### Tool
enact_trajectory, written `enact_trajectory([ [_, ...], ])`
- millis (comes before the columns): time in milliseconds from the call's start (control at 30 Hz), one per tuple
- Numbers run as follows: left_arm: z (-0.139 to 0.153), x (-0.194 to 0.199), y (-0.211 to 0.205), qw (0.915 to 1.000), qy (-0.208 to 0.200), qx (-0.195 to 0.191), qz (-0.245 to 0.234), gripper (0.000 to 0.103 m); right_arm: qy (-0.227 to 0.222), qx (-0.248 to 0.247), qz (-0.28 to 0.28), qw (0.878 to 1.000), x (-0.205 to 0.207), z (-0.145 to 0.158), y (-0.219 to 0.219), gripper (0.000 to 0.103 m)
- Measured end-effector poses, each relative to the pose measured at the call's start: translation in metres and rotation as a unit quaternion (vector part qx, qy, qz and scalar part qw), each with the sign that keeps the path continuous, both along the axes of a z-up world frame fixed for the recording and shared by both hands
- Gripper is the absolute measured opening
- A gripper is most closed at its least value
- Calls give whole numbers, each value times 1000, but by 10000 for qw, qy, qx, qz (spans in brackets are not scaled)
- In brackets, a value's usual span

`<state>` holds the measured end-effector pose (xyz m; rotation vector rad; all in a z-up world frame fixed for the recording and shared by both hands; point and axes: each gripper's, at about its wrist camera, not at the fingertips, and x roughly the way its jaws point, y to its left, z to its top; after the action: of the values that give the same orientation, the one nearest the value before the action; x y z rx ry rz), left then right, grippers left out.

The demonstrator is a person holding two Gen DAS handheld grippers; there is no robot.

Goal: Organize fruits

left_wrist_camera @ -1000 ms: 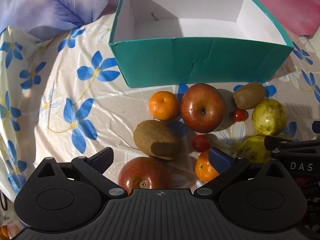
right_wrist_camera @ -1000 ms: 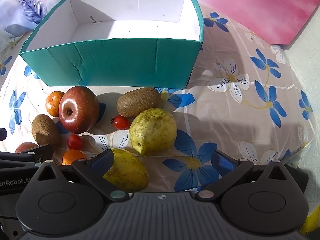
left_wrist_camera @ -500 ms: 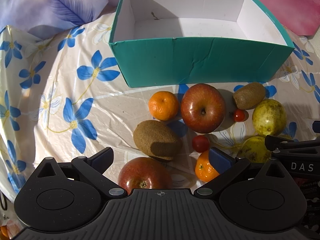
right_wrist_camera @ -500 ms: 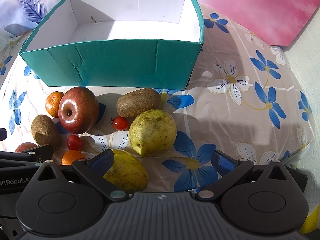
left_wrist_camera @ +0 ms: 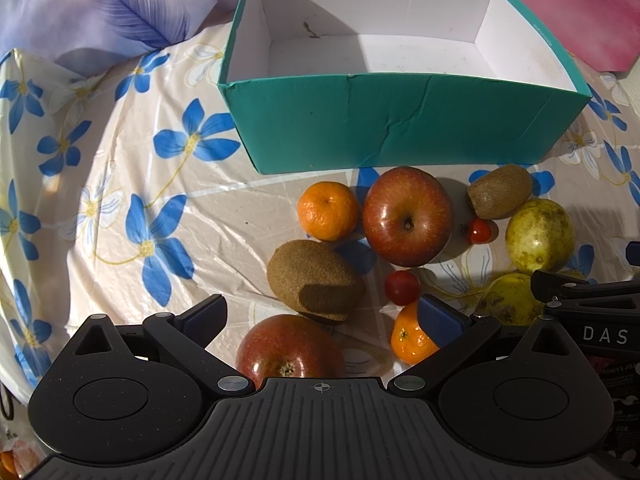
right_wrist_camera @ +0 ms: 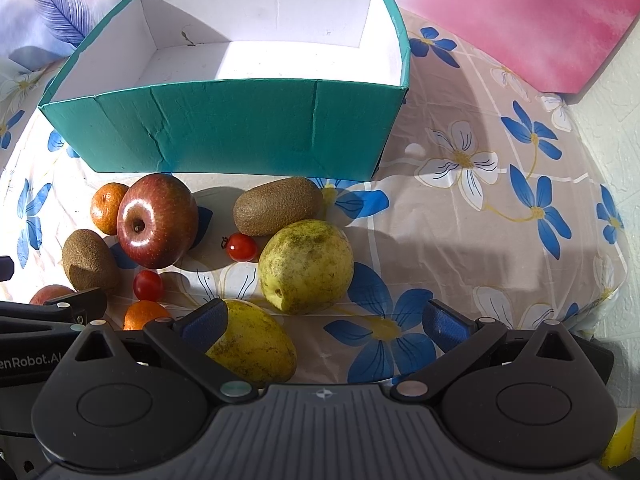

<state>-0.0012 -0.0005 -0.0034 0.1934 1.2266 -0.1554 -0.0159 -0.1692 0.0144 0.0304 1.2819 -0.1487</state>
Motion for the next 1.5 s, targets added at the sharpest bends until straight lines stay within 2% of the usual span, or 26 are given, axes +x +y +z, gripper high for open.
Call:
enact_trajectory([
  [967,0,0,2,10000,-26,-23,-24,103,-30,31,-19,10000,-1,-2,-3,103],
  [1333,1,2,-2,9999,-56,-34,-102,103,-173,16,1,9998,-3,-1,-6,103],
  [1500,5,-1,2,9992,-262,-242,-160,103,-240,42,14,9997,-3,0,-7,103],
])
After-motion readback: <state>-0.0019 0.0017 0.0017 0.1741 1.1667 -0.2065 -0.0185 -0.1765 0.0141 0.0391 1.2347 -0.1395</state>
